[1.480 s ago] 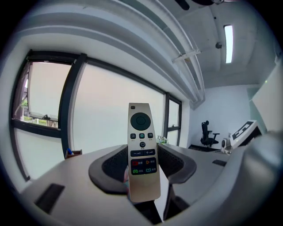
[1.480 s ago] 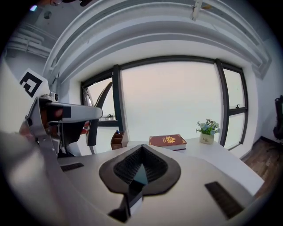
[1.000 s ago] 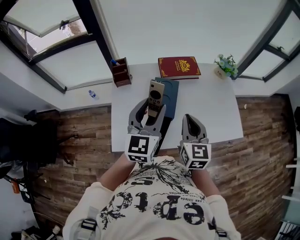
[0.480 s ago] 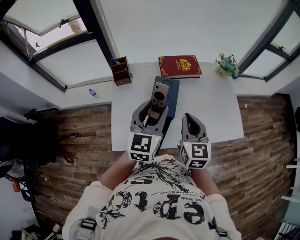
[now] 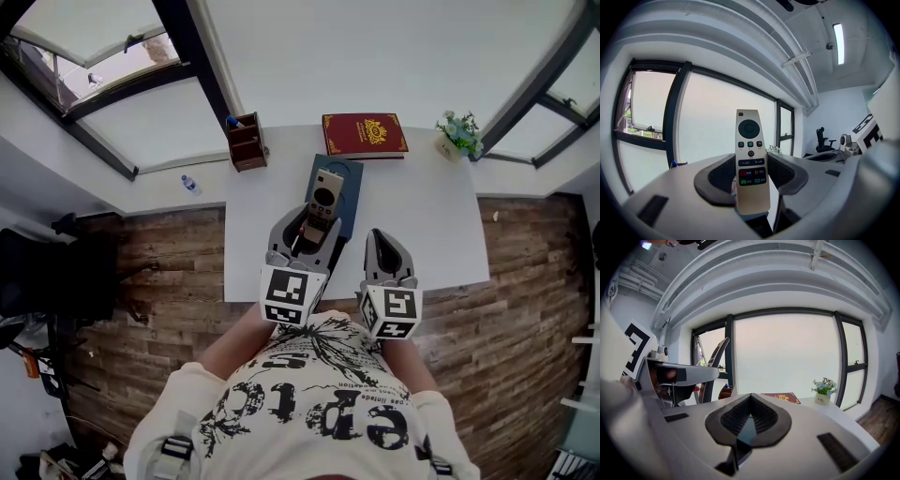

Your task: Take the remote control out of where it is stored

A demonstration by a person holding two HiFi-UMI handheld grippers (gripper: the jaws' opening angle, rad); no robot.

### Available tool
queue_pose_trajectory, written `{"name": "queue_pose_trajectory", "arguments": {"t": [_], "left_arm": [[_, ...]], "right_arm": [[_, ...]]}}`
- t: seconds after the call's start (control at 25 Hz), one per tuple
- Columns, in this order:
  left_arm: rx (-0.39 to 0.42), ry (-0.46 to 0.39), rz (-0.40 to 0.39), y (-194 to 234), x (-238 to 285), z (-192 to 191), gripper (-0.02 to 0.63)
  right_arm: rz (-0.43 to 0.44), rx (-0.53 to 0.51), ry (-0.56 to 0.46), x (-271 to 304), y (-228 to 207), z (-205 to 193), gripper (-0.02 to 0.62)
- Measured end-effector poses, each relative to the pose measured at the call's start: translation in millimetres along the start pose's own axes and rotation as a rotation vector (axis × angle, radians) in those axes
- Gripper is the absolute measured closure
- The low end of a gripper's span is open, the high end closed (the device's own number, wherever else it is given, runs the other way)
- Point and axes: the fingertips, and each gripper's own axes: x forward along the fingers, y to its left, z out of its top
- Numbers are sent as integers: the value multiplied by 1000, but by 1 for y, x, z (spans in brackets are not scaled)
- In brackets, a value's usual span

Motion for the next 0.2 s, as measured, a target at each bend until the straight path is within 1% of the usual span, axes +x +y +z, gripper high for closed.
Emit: {"name": "queue_pose_trajectory", "arguments": {"t": [0.2], "left_arm": [[6, 7, -2, -1, 3, -1, 396]], "right_arm": [[1, -1, -2, 2, -1, 0, 592]]}}
